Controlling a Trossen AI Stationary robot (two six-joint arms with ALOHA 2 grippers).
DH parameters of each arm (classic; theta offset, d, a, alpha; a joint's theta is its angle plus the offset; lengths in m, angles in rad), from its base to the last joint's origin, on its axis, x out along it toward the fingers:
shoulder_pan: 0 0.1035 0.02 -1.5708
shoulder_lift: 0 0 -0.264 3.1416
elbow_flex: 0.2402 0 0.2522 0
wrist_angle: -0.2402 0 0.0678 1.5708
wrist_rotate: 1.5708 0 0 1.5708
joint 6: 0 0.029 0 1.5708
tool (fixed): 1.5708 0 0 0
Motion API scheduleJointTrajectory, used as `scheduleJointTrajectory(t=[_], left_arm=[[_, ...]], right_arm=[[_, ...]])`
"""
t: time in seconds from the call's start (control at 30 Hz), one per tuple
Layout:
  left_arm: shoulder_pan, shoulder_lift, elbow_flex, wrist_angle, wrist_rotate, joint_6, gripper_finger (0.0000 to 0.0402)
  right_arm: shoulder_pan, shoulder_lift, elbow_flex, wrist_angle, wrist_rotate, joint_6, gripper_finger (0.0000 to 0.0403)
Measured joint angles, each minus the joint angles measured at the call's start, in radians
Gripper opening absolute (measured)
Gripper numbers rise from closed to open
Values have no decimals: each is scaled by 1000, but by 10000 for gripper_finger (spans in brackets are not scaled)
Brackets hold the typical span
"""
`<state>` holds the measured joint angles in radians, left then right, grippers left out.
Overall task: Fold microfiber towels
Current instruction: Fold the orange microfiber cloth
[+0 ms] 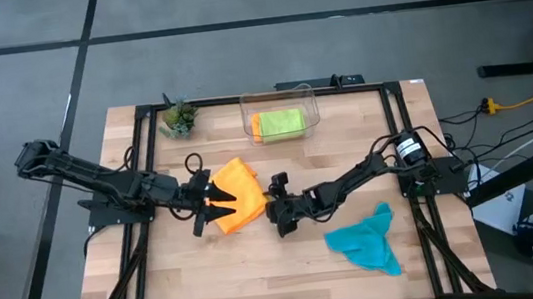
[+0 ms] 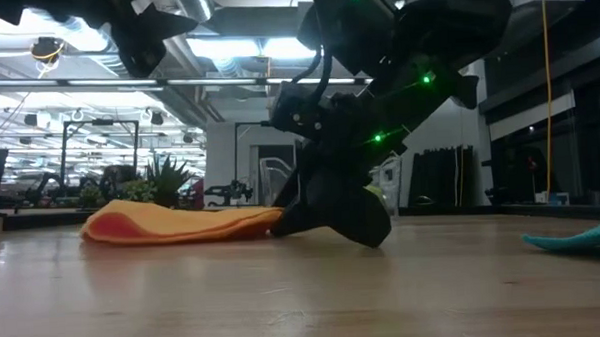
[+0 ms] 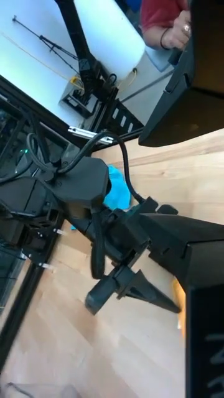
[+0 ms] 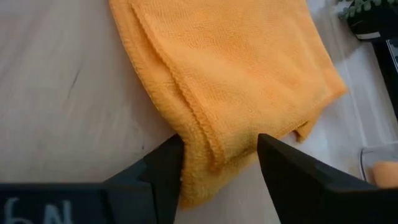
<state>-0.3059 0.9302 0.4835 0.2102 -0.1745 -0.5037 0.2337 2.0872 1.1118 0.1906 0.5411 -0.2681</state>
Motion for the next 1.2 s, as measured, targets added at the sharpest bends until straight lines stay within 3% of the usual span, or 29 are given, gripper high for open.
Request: scheduleJointTrajectory(t=[0.23, 0.5, 0.77, 0.93, 1.2], left_arm=[[-62, 114, 0, -45, -34, -89, 179], [-145, 319, 87, -56, -97, 64, 179], [-255, 508, 311, -469, -280, 86, 179], [-265, 575, 376, -586, -259, -63, 187], [-264, 645, 377, -651, -240, -179, 244]], right_arm=[[0, 0, 0, 0, 0, 0, 142], [-1, 0, -2, -4, 0, 27, 13], [-1, 1, -2, -9, 0, 56, 6], [-1, 1, -2, -13, -20, 78, 6], [-2, 1, -2, -32, -37, 107, 6]])
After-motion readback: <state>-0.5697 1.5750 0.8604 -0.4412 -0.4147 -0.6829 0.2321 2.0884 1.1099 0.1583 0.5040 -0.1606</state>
